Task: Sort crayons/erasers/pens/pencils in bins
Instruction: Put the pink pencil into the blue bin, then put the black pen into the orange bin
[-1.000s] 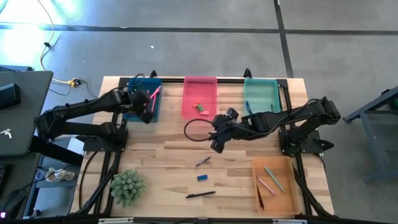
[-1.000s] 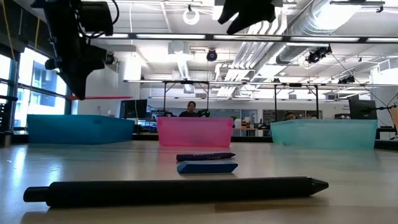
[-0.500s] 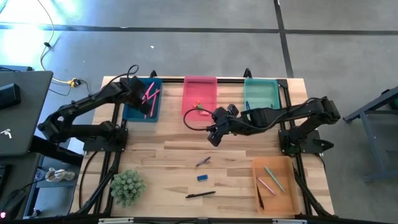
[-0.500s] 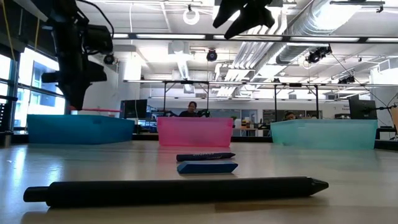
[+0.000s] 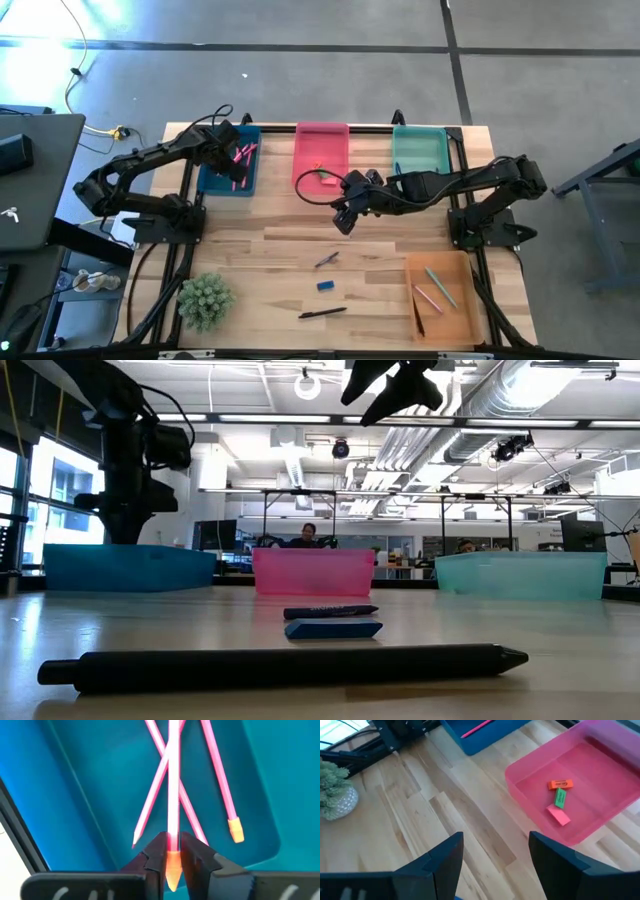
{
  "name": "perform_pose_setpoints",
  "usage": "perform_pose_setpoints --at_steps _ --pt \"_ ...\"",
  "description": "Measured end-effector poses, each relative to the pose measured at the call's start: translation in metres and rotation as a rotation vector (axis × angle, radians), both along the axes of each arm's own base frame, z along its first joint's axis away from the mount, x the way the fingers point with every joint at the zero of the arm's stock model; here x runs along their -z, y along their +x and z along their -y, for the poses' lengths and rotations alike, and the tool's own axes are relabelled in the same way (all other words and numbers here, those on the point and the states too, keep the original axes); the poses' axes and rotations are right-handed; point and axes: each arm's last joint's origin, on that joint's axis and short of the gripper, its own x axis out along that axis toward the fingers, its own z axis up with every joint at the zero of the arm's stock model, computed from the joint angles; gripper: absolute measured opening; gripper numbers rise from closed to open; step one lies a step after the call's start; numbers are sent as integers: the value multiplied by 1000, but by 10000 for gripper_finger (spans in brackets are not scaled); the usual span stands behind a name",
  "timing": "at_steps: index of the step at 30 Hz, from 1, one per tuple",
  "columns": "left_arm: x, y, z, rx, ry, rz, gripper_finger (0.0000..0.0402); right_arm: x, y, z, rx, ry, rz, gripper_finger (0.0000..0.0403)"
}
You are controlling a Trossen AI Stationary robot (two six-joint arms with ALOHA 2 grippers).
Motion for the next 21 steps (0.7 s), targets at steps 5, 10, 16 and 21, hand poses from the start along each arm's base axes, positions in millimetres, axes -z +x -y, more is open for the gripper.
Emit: perform_pose_setpoints --at_steps 5,10,16,21 --pt "-1 0 1 1 5 8 83 0 0 0 28 28 12 216" --pt "-1 0 1 5 1 11 124 0 0 0 27 31 15 216" --pt "-8 -3 0 25 -36 39 144 -4 4 -5 -25 37 66 216" --pt "-16 -9 1 49 -40 107 141 -12 10 -13 -76 13 168 216"
